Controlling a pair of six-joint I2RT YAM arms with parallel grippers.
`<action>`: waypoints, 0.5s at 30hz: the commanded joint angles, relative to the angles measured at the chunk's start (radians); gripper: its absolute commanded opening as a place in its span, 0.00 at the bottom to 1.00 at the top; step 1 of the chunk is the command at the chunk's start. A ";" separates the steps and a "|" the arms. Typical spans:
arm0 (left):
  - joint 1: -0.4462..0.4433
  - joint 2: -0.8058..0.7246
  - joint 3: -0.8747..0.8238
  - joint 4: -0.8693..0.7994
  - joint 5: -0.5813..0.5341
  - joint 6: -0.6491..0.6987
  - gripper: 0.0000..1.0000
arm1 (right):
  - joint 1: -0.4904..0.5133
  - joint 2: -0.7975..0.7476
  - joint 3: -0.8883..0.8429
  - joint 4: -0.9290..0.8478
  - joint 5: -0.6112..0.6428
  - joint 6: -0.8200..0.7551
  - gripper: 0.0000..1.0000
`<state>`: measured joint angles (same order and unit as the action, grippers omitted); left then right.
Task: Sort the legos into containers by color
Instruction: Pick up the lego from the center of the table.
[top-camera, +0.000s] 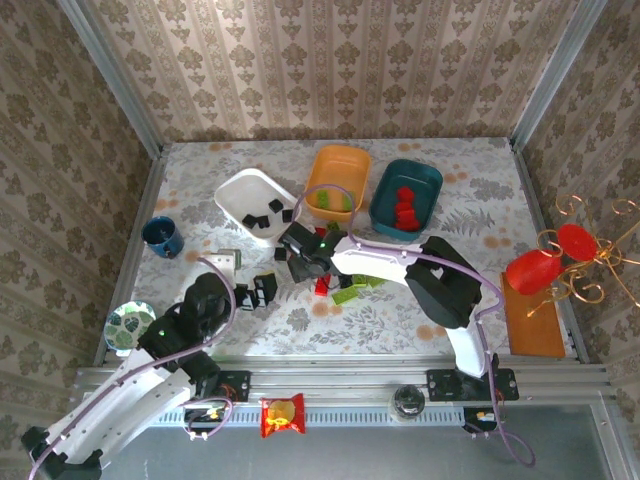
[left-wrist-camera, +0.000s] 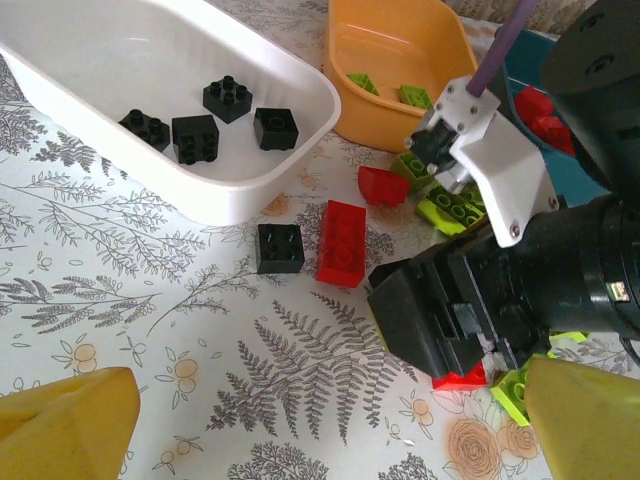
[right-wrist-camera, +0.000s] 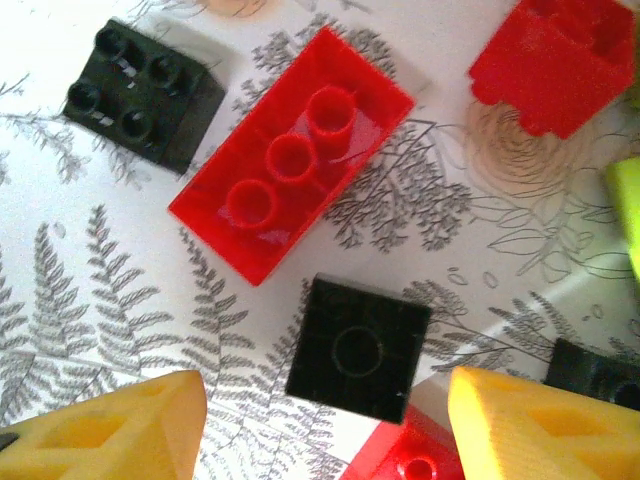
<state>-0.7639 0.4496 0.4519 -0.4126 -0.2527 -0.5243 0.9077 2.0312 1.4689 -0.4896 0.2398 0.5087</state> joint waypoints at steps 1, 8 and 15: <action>0.010 -0.010 -0.009 -0.015 -0.017 -0.004 1.00 | -0.011 0.044 0.043 -0.043 0.068 0.016 0.69; 0.014 -0.011 -0.010 -0.014 -0.020 -0.003 1.00 | -0.015 0.115 0.082 -0.052 0.024 0.007 0.60; 0.018 -0.011 -0.009 -0.019 -0.030 -0.009 1.00 | -0.016 0.066 0.031 0.010 0.002 -0.015 0.37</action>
<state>-0.7555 0.4496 0.4519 -0.4206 -0.2604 -0.5247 0.8940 2.1368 1.5261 -0.4957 0.2535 0.5053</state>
